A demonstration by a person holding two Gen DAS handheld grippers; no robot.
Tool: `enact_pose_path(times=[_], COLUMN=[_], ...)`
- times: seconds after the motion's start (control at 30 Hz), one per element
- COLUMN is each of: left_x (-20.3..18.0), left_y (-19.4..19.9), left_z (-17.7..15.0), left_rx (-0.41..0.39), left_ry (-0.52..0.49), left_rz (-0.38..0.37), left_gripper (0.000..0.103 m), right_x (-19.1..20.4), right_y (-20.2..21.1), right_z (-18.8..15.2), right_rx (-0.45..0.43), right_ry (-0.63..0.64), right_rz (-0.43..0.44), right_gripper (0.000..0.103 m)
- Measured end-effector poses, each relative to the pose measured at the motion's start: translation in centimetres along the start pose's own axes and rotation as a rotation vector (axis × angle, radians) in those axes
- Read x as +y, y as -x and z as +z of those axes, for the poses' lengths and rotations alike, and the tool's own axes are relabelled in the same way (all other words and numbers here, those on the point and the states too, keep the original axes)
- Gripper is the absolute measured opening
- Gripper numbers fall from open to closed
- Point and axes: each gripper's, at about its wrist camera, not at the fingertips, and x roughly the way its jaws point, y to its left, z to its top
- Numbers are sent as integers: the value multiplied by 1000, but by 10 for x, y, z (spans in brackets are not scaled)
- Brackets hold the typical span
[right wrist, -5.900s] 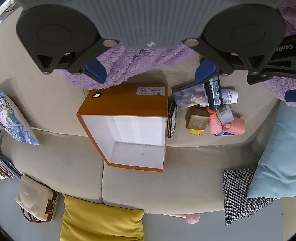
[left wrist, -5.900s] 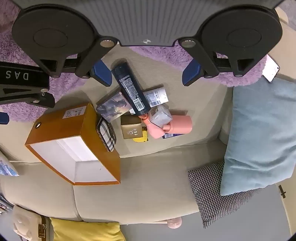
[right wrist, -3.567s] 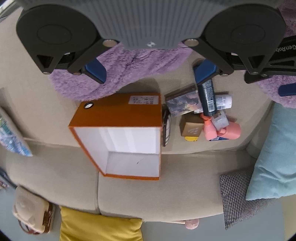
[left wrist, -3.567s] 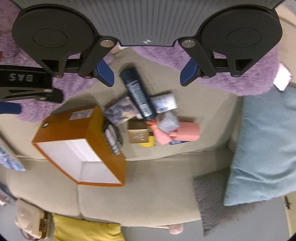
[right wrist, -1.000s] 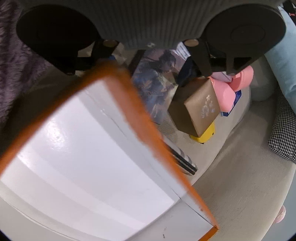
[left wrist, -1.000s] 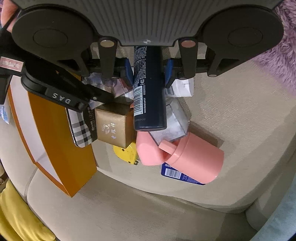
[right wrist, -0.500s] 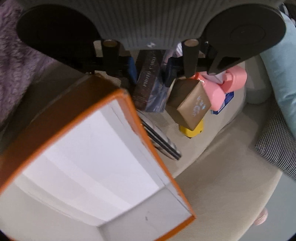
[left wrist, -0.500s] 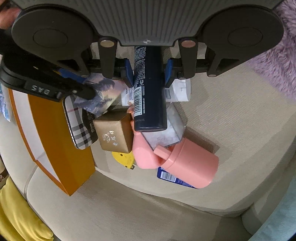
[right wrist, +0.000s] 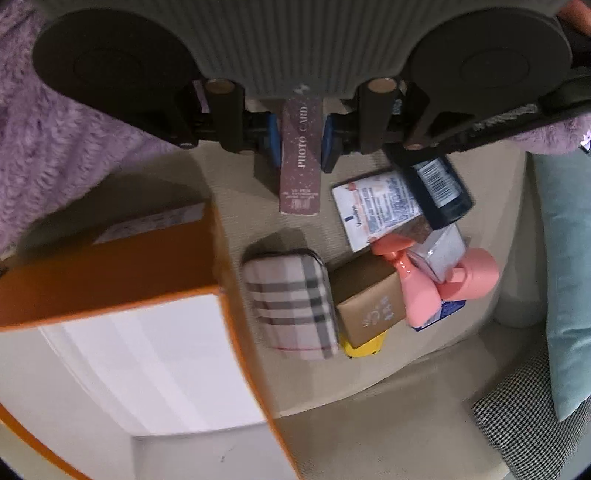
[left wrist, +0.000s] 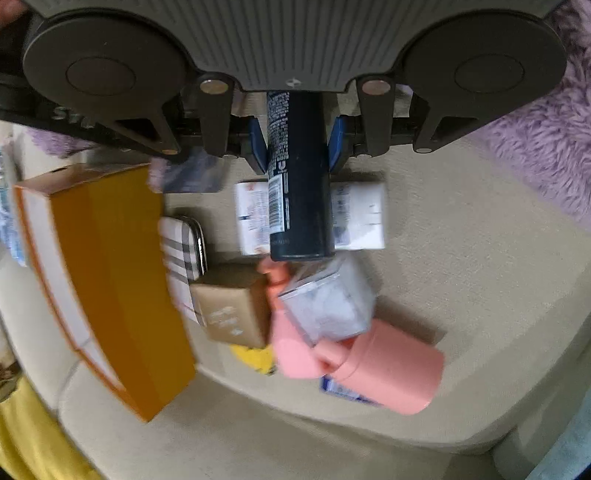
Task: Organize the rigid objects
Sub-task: 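Carry the spray can and photo card box over the orange shoebox with both tools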
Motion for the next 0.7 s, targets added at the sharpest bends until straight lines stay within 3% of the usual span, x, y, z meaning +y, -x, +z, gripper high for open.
enact_pose_path(times=[0.2, 0.3, 0.5, 0.7], left_x=[0, -5, -25, -72], left_y=[-3, 9, 52, 98], left_z=[0, -3, -1, 21], left_rx=[-9, -27, -130, -206], left_ry=[-1, -49, -119, -221], left_rz=[-15, -37, -87, -157], left_gripper=[38, 38, 37, 37], right_x=[0, 0, 4, -11], right_y=[-9, 0, 52, 115], right_z=[-2, -2, 3, 18], right_rx=[-1, -68, -195, -338], right_ry=[2, 26, 122, 166], right_rz=[13, 37, 51, 90], right_gripper=[25, 24, 23, 23])
